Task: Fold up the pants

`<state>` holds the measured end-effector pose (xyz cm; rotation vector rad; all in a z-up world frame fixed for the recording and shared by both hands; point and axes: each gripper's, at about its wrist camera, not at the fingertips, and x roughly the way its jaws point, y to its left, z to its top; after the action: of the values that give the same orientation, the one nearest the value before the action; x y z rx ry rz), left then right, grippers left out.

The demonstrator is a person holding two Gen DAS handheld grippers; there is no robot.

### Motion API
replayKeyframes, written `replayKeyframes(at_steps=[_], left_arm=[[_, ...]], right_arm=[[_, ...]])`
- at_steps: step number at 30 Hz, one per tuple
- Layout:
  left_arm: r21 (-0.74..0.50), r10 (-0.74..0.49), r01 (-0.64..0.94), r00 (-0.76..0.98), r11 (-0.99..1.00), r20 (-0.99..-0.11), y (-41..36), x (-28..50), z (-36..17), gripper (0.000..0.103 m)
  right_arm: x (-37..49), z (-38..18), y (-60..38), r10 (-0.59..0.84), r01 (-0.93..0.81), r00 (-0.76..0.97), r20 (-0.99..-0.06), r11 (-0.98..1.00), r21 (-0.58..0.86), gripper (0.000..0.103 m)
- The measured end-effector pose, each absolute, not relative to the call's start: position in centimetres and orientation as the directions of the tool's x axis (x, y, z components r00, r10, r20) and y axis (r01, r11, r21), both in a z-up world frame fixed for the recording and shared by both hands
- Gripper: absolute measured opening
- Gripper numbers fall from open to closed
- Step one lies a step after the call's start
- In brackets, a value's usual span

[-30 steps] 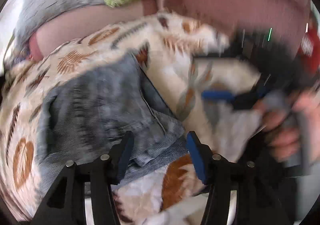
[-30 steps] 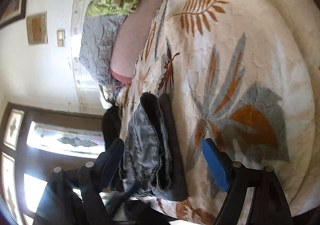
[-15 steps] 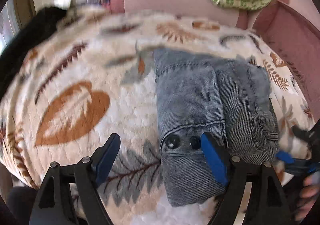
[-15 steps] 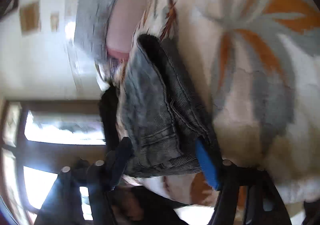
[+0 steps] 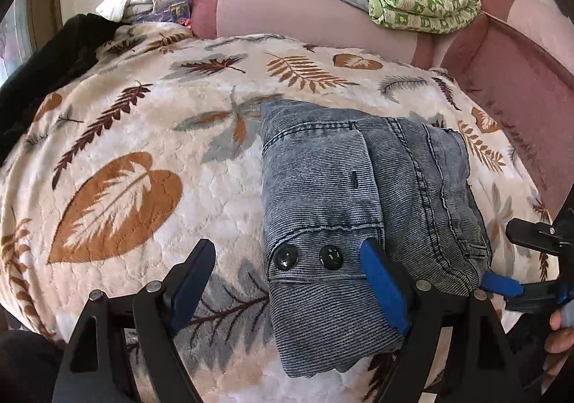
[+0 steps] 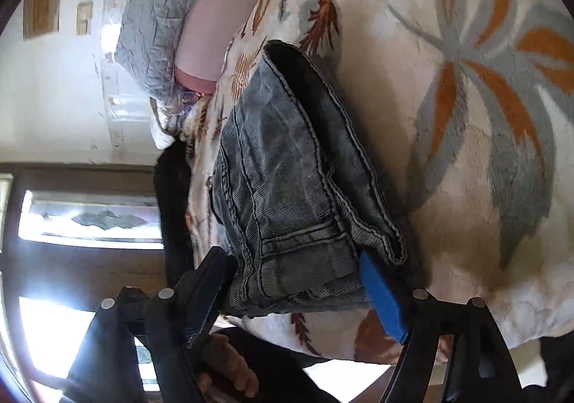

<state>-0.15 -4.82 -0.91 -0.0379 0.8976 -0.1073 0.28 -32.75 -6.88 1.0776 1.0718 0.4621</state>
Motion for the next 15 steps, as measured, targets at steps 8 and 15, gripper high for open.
replayKeyframes(at_steps=[8, 15], left_arm=[[-0.140, -0.154, 0.072, 0.618, 0.988, -0.771, -3.6, -0.2, -1.4, 0.092], [-0.136, -0.152, 0.074, 0.623, 0.988, -0.767, -3.4, 0.0, -1.5, 0.095]], right_arm=[[2.2, -5.2, -30.7, 0.643, 0.135, 0.417, -0.643, 0.656, 0.743, 0.057], [2.0, -0.8, -28.0, 0.501, -0.018, 0.442, -0.744, 0.834, 0.551, 0.007]])
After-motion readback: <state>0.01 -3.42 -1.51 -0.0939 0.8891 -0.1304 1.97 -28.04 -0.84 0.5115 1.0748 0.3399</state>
